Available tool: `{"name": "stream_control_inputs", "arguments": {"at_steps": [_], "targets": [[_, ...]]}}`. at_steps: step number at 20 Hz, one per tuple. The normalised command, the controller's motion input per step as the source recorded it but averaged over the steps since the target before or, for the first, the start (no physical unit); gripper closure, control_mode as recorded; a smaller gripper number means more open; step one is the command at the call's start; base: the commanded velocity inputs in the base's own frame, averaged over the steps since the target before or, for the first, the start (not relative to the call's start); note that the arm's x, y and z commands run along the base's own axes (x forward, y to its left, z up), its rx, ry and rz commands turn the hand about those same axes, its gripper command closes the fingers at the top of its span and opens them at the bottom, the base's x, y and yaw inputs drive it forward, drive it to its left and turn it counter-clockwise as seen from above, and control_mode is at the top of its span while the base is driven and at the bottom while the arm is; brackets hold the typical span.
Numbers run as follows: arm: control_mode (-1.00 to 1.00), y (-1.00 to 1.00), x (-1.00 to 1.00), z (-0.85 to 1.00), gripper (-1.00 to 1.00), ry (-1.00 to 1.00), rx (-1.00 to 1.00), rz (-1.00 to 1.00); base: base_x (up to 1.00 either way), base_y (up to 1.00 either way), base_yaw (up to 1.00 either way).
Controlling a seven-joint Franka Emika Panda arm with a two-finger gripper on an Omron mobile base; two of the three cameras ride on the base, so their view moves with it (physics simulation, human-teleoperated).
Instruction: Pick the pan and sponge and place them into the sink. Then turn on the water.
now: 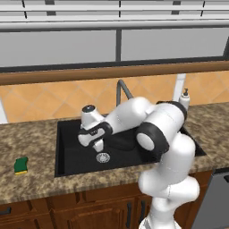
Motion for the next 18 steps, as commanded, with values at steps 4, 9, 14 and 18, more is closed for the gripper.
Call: {"name": "stream_control_inputs", "arguments": {"at_steps": [4,9,14,18], "targets": [[-1.0,-0.11,0.39,-0.4,1.0,-0.01,0.0,-0.06,0.0,0.0,0.0],[-1.0,-0.11,0.37,-0.49,1.0,-0.05,-0.01,-0.08,0.0,0.0,0.0],[-1.0,-0.13,0.29,-0.49,1.0,-0.05,-0.03,-0.11,0.0,0.0,0.0],[-1.0,-0.02,0.38,-0.52,1.0,-0.08,-0.04,-0.1,0.0,0.0,0.0]]}}
